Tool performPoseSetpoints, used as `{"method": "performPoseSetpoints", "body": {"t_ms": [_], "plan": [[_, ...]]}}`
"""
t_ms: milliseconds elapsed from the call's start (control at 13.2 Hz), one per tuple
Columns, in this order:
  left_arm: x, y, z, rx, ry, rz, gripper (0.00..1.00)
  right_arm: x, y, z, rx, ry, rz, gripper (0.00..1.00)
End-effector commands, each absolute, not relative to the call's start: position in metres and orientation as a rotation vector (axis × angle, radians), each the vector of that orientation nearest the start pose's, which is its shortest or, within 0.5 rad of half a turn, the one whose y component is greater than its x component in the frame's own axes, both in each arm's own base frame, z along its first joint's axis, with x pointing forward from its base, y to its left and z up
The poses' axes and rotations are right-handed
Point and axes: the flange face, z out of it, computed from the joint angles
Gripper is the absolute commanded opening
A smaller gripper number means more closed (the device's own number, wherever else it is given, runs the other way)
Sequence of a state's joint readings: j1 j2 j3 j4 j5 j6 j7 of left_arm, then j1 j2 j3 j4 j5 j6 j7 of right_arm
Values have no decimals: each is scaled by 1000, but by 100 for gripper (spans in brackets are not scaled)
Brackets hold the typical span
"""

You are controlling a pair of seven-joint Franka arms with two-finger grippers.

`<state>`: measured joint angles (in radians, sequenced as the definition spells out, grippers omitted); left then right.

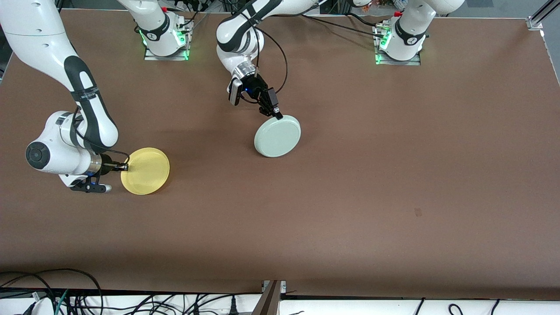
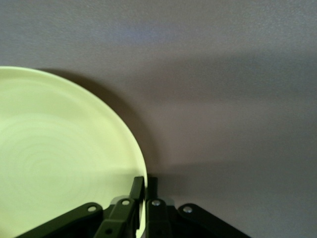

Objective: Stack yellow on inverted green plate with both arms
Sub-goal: 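Flip the green plate with the left gripper while the right gripper grips yellow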

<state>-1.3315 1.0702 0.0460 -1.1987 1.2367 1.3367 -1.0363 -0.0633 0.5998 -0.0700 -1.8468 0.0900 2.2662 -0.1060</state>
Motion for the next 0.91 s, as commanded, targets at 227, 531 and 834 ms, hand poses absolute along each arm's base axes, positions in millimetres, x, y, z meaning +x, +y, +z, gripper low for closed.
{"method": "performPoseSetpoints", "body": {"t_ms": [227,531,834], "plan": [[262,-649,167,-1608,560,-966,83,622,-70,189,-3064,87,239,0],[203,-657,168,-1640,558,-933,90,643,-65,223,-3058,61,233,0],[154,-661,171,-1673,545,-909,100,665,-56,269,-3034,19,288,0]]}}
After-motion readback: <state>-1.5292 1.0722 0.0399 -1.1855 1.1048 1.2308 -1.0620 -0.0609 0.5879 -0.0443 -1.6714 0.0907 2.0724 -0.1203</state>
